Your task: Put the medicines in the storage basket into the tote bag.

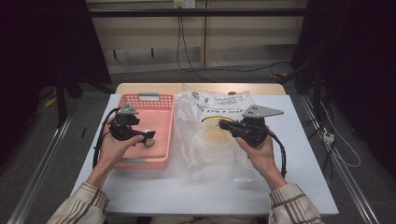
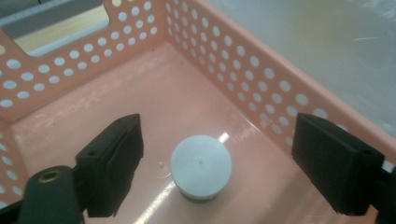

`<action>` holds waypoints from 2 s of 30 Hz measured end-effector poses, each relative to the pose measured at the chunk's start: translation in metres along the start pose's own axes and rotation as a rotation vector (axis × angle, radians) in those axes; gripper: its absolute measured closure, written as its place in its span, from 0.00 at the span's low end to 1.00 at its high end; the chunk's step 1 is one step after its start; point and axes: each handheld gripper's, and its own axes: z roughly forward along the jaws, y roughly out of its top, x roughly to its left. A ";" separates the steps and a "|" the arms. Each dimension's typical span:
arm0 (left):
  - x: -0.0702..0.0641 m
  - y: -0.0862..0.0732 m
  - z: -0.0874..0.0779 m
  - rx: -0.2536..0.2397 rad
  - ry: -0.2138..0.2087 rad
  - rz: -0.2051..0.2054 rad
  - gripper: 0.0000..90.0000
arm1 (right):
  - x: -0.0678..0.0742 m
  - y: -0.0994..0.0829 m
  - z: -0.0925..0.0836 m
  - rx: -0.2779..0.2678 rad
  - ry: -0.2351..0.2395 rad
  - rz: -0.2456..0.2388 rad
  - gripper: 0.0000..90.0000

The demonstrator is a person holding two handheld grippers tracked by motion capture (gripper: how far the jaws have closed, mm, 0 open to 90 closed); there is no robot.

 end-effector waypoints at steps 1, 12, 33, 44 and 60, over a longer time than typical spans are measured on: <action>0.000 0.000 0.000 0.000 0.000 0.000 0.20 | 0.000 0.000 0.000 -0.001 0.002 0.001 1.00; 0.005 -0.001 0.027 0.077 -0.004 -0.033 0.29 | 0.000 0.000 0.001 0.004 0.003 0.001 1.00; 0.009 -0.008 0.040 0.178 -0.006 -0.029 0.56 | 0.000 -0.003 0.002 0.013 0.002 0.000 1.00; 0.009 -0.004 0.032 0.114 0.014 -0.060 0.57 | 0.000 -0.003 0.004 0.015 0.002 0.000 1.00; -0.008 0.013 -0.005 -0.054 0.000 -0.060 0.57 | 0.000 -0.004 0.003 0.017 -0.009 -0.003 1.00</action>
